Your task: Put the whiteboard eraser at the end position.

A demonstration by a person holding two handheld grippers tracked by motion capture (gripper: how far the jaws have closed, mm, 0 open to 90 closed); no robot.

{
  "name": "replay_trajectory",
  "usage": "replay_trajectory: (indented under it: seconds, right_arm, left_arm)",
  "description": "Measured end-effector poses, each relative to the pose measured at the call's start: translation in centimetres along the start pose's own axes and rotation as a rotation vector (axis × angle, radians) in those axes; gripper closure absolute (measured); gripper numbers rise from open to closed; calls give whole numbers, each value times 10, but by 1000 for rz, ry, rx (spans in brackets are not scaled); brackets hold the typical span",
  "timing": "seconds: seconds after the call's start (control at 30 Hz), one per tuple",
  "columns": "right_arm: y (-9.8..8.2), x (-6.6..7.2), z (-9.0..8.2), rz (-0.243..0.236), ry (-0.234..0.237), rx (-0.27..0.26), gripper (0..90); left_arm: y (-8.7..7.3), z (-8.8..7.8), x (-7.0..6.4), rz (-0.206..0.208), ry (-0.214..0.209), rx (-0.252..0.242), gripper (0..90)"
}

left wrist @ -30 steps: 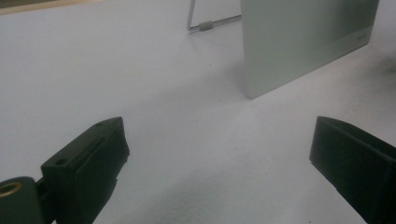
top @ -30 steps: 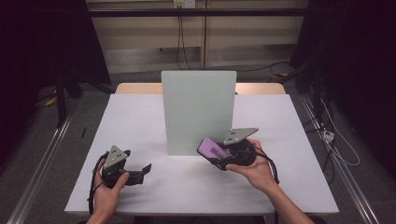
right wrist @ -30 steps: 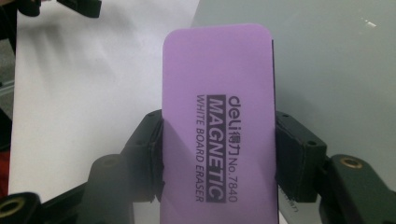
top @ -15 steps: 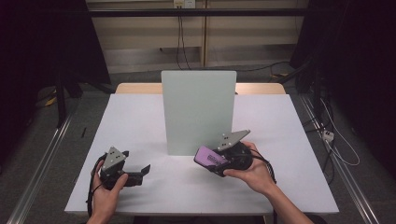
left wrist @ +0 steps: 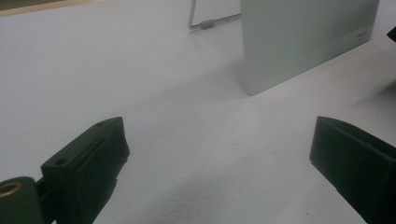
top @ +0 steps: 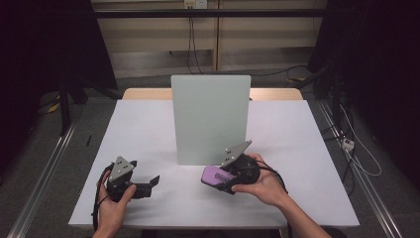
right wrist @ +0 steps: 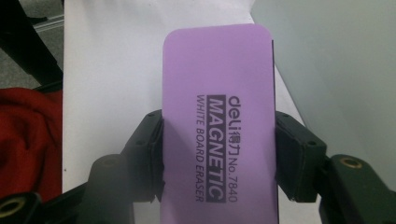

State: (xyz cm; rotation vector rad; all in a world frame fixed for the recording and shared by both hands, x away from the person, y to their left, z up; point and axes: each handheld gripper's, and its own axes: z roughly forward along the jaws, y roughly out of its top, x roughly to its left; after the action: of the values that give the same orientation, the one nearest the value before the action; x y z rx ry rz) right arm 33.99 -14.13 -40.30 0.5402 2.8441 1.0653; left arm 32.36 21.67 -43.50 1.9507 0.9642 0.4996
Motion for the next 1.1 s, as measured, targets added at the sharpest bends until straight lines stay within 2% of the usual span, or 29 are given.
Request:
replay_trajectory:
  seconds: [0.53,0.8,1.1]
  right_arm:
    - [5,-6,28,0,4,53,415]
    - [5,-6,34,5,14,61,415]
    - [5,-8,39,10,32,74,415]
  left_arm:
    - [1,2,0,7,0,5,43]
    - [-1,0,0,-7,5,4,43]
    - [-1,1,0,-1,4,13,43]
